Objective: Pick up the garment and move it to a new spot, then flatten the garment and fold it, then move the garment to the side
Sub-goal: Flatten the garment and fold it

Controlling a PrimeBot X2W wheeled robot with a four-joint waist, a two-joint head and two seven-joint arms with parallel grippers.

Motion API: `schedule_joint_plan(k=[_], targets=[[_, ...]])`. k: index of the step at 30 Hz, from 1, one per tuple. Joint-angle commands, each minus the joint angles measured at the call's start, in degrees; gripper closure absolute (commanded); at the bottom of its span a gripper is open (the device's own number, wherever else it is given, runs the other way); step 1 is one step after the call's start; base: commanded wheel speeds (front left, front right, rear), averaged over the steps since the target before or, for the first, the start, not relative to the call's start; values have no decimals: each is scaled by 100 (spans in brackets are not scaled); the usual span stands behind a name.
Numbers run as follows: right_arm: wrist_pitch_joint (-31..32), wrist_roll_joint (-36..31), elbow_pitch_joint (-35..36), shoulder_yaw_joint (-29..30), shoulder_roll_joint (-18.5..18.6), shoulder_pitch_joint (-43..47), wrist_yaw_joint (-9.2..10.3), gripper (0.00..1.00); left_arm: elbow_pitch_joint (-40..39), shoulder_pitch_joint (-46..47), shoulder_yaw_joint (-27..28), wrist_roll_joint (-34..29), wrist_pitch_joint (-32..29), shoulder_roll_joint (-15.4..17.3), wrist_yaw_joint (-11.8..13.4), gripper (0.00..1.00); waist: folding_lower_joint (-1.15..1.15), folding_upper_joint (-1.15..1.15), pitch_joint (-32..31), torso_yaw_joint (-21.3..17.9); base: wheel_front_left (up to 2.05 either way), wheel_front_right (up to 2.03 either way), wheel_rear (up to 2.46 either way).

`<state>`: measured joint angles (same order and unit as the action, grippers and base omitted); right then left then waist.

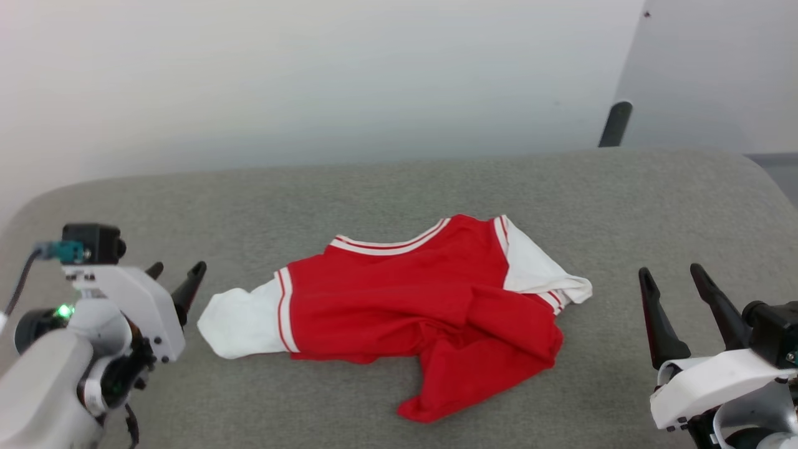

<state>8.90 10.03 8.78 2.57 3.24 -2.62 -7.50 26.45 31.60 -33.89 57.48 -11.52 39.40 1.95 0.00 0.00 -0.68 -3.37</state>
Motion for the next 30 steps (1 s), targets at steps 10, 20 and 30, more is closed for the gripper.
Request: schedule_joint_plan(k=[10,20,30], targets=[[244,120,-332,-13,199,15,2,0,-1031,-1108,444,143,1040,199,470,0,0,0,-131,503,0,0,0],[641,274,-997,-26,522,-364,2,0,-1758,-1923,730,225,1749,247,750,0,0,0,-7,892,0,0,0],[1199,233,-1663,-55,827,-873,2,0,-2045,-2164,776,277,2077,76,778,0,0,0,283,1257,0,0,0]])
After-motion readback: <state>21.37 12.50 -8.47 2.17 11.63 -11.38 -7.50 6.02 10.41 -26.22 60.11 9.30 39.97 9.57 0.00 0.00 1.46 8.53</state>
